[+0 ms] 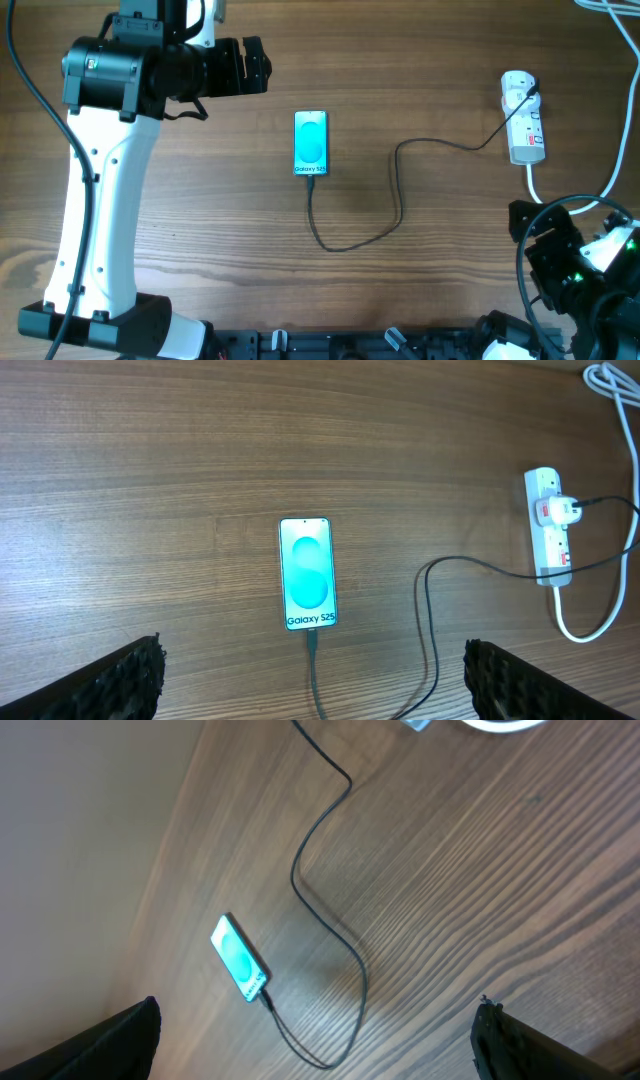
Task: Plug charger to phone and switch on socket
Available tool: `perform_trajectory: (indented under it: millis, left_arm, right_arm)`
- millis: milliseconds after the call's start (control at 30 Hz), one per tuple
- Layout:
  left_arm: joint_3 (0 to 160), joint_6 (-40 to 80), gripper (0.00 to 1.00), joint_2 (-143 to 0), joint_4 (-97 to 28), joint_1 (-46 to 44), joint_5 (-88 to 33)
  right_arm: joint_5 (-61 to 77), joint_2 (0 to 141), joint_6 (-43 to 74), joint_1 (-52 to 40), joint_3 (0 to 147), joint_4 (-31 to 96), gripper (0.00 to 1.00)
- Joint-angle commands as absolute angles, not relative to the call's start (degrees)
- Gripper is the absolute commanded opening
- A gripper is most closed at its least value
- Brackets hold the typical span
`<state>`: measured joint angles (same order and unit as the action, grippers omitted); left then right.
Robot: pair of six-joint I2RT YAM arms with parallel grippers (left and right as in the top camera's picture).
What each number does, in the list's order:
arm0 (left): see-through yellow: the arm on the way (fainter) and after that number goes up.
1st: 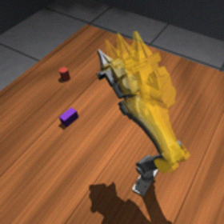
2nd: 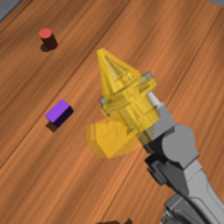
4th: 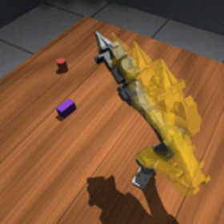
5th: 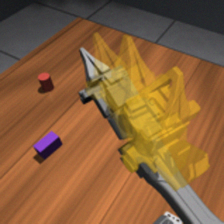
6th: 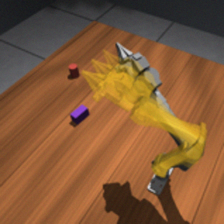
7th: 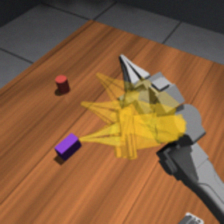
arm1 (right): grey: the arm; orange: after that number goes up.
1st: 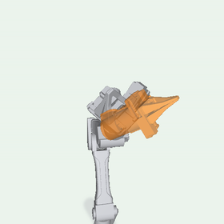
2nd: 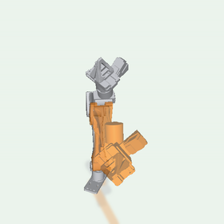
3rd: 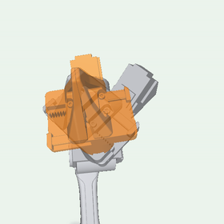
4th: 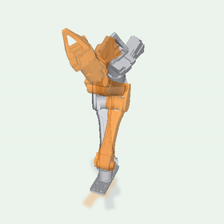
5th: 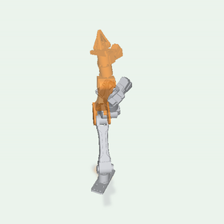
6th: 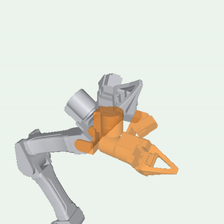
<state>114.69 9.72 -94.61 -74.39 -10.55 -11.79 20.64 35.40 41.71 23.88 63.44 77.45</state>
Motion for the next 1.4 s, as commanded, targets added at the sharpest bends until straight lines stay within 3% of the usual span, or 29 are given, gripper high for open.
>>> perform_trajectory:
  millis: [0, 433, 900, 1267, 1367]
  left_arm:
    - [114.5, 9.4, 1.0, -94.6, -74.2, -10.7, -11.4]
    - [114.5, 9.4, 1.0, -94.6, -74.2, -10.7, -11.4]
    - [114.5, 9.4, 1.0, -94.6, -74.2, -10.7, -11.4]
    - [114.5, 9.4, 1.0, -94.6, -74.2, -10.7, -11.4]
    - [114.5, 9.4, 1.0, -94.6, -74.2, -10.7, -11.4]
  right_arm:
    - [18.0, 35.2, 45.1, 23.8, 63.1, 77.7, 1.0]
    - [17.3, 35.2, 44.8, 23.8, 63.1, 77.9, 1.0]
    - [16.8, 35.7, 32.3, 22.6, 63.0, 76.7, 1.0]
    - [14.4, 29.5, 14.8, -3.2, 61.3, 59.6, 1.0]
    - [13.1, 27.3, 13.4, -4.3, 58.0, 56.5, 1.0]
